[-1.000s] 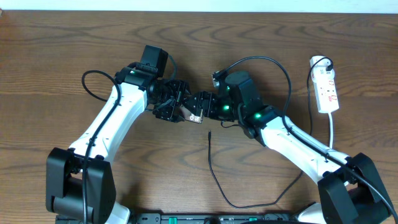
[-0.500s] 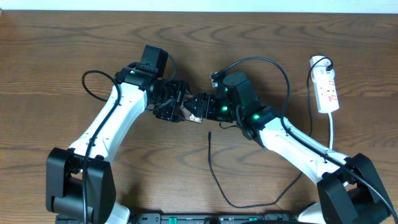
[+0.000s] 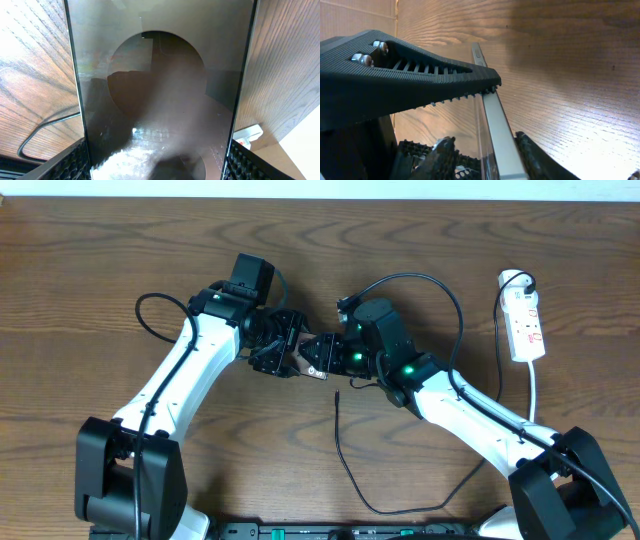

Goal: Plug charger to phone and switch on socket
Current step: 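Close the right gripper on the phone's edge beside the left gripper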

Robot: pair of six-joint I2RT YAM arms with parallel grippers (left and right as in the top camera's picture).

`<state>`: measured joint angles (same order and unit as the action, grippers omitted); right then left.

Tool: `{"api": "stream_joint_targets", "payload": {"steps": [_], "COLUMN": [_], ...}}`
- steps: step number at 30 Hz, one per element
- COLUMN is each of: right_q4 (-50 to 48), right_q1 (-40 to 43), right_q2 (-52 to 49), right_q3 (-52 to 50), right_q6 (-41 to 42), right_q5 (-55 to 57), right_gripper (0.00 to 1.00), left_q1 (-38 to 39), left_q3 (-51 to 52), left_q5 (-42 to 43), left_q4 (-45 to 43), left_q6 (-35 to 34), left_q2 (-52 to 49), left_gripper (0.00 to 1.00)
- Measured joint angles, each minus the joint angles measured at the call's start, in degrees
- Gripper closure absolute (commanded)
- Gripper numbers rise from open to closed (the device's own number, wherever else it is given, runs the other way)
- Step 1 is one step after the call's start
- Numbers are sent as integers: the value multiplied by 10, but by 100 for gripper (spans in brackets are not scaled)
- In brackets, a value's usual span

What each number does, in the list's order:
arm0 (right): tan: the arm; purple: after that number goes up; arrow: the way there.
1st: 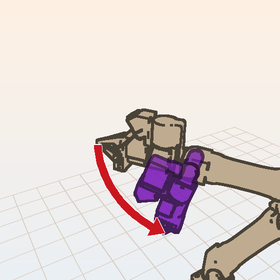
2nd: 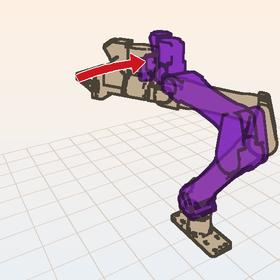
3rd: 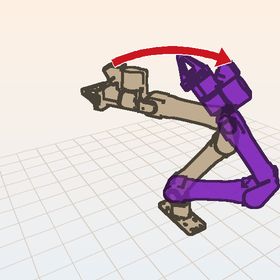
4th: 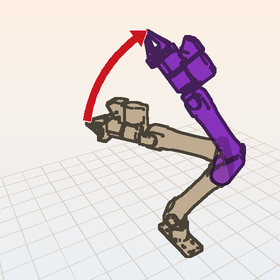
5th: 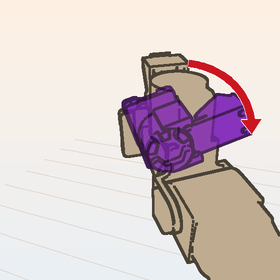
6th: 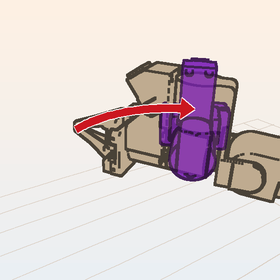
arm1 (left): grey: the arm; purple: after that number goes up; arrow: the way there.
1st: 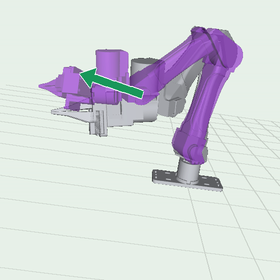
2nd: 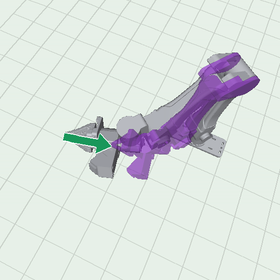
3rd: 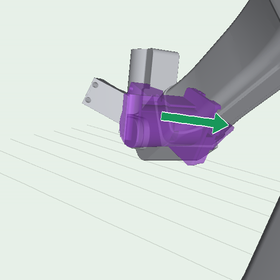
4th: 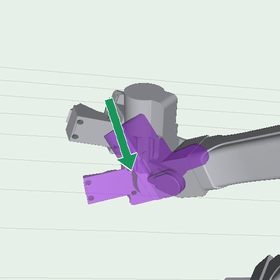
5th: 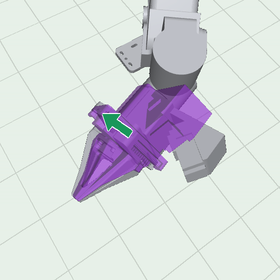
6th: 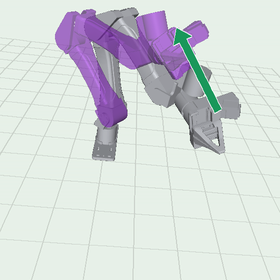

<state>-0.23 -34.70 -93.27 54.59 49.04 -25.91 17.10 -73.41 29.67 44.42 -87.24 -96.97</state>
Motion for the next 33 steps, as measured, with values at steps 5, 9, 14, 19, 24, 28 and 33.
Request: {"api": "stream_joint_targets", "payload": {"steps": [5,9,14,19,24,28,33], "right_q4": [2,4,8,8,11,13,13], "right_q1": [0,0,0,0,0,0,0], "right_q2": [0,0,0,0,0,0,0], "right_q3": [0,0,0,0,0,0,0], "right_q6": [0,-2,-3,-3,-3,-3,-3], "right_q5": [0,0,3,5,9,14,15], "right_gripper": [68,73,75,77,80,80,82], "left_q1": [0,0,0,0,3,11,11], "left_q3": [0,0,0,0,0,0,0], "left_q5": [0,0,0,0,0,0,0], "left_q4": [0,0,0,0,-1,-9,-9], "left_q6": [0,0,0,0,0,0,0], "left_q2": [0,0,0,0,0,0,0], "left_gripper": [93,93,92,93,93,93,92]}}
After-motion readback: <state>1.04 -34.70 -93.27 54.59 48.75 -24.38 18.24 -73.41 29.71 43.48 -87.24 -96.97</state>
